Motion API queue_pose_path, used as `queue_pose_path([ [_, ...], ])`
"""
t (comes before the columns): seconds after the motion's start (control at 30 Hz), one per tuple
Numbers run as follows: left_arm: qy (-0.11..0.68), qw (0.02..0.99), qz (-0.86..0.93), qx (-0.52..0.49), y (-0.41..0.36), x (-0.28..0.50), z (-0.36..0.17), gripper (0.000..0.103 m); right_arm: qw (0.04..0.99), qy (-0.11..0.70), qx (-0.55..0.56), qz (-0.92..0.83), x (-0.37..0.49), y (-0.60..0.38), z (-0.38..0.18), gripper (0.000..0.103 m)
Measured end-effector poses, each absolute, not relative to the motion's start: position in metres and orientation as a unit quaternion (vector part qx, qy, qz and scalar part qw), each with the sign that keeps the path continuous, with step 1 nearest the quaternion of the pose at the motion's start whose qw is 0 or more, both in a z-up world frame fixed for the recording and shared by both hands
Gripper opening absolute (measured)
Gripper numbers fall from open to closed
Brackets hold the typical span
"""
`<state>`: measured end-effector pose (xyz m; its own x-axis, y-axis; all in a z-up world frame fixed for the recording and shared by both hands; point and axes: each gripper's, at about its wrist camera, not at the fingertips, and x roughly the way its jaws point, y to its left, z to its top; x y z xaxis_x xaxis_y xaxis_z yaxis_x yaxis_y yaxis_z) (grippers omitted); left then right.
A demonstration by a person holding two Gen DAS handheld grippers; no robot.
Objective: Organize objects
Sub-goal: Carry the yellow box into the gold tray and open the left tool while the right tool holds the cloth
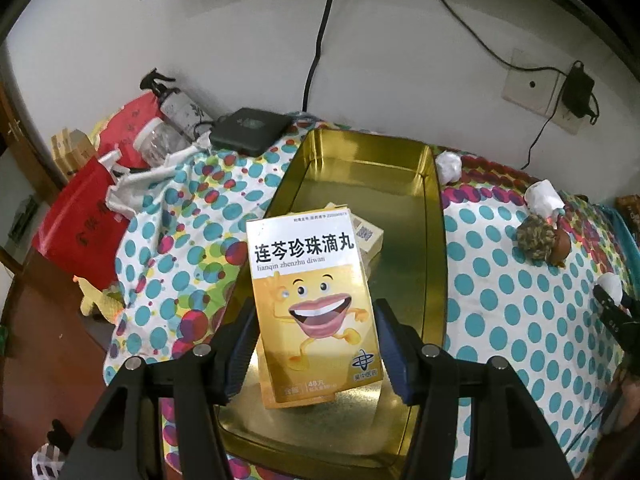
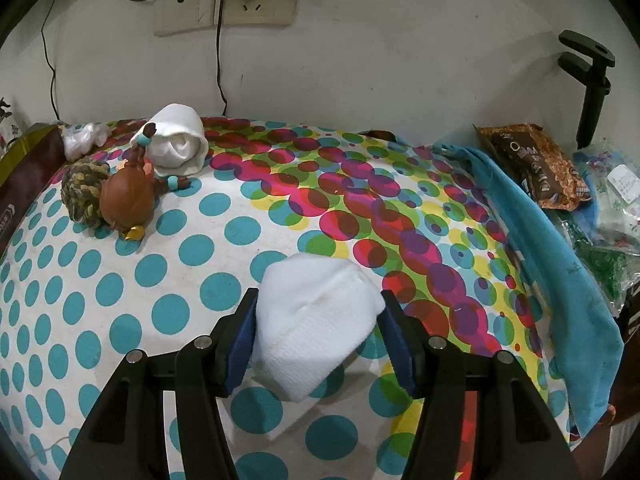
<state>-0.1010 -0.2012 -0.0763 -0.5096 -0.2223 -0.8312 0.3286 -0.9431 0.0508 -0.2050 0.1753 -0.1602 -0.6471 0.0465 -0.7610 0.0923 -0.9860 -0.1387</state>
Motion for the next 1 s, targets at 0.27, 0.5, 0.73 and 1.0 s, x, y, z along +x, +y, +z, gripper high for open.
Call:
queue_pose_path([
  [0.27, 0.058, 0.156, -0.86, 0.482, -0.201, -0.103, -0.093, 0.057, 0.013, 0.083, 0.421, -0.903, -0.206, 0.175, -0.16, 0.057],
  [0.5, 0.059, 0.167, -0.858, 0.482, -0.202, -0.107, -0.094, 0.059, 0.012, 0.083, 0.42, -0.903, -0.206, 0.174, -0.16, 0.057],
  [0.73, 0.074, 0.171, -0.849, 0.494, -0.201, -0.106, -0.098, 0.059, 0.013, 0.083, 0.421, -0.903, -0.206, 0.174, -0.16, 0.057],
  [1.0, 0.038, 0.167, -0.864, 0.474, -0.182, -0.088, -0.084, 0.059, 0.013, 0.083, 0.421, -0.903, -0.206, 0.173, -0.161, 0.057],
])
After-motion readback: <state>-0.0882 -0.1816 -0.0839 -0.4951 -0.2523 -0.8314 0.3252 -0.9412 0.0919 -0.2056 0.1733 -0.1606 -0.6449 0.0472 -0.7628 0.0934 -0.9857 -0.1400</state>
